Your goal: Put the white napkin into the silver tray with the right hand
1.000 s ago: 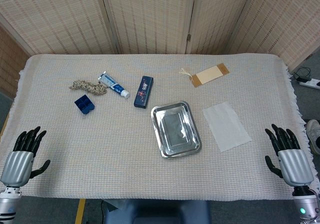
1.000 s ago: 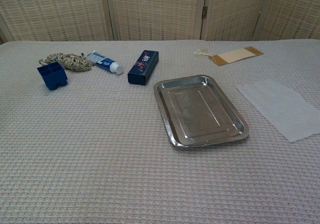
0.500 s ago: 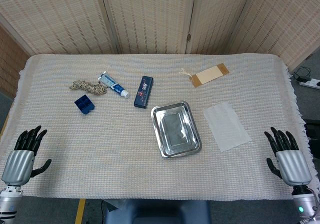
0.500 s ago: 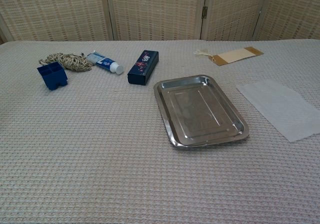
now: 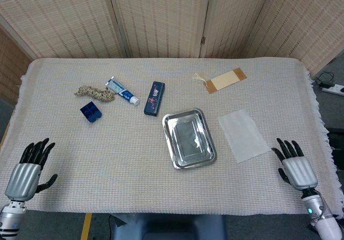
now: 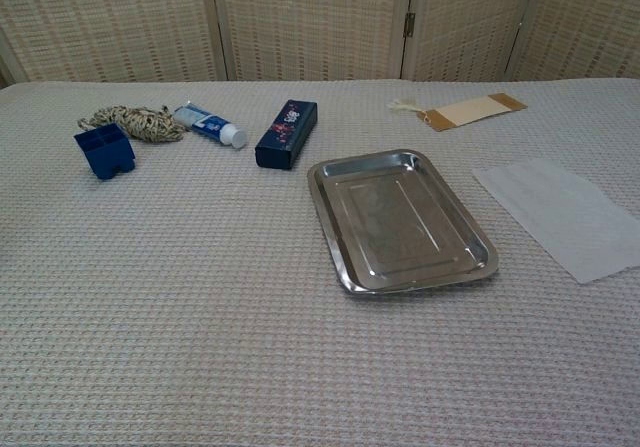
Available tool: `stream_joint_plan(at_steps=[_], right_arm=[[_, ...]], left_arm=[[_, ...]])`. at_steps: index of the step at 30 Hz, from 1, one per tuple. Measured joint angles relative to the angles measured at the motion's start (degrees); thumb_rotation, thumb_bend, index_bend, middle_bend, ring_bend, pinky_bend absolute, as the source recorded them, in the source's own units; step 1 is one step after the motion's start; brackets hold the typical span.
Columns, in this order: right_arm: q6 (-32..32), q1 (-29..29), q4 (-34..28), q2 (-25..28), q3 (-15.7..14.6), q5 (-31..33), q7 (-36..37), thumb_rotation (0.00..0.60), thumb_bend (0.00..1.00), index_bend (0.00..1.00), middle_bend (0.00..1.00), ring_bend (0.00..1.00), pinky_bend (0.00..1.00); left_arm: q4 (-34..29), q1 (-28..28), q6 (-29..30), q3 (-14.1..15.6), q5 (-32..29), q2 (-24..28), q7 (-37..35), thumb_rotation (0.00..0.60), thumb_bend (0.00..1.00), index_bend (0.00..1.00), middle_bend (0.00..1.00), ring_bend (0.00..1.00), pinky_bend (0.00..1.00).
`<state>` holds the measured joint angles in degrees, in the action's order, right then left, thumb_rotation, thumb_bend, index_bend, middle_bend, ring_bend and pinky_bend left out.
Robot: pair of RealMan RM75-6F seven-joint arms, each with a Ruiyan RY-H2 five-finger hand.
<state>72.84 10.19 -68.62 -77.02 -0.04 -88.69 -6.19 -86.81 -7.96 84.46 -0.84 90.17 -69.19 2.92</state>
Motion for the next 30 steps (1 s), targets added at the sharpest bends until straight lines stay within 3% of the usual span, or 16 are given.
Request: stream_joint_plan(at_steps=[19, 22, 30], right_arm=[[-0.9, 4.8, 23.0, -15.9, 0.9, -1.4, 9.1, 0.6, 0.47, 0.26, 0.0, 0.0, 0.0], [-0.7, 5.4, 25.9, -18.0, 1.0, -1.5, 10.3, 0.6, 0.47, 0.27, 0.0, 0.0, 0.0], [-1.4, 6.9, 30.4, -21.1, 0.9, -1.4, 11.7, 0.6, 0.47, 0.27, 0.0, 0.0, 0.0]], left_arm=[[0.0, -0.3, -1.9, -0.6, -3.1, 0.4, 0.2, 0.6, 0.35, 0.0, 0.0, 0.0, 0.0], [-0.1, -0.2, -1.8, -0.7, -3.3, 0.6, 0.5, 0.6, 0.42, 0.0, 0.0, 0.0, 0.0], [-0.1, -0.2, -2.1, -0.9, -4.1, 0.7, 0.4, 0.6, 0.42, 0.0, 0.0, 0.0, 0.0]])
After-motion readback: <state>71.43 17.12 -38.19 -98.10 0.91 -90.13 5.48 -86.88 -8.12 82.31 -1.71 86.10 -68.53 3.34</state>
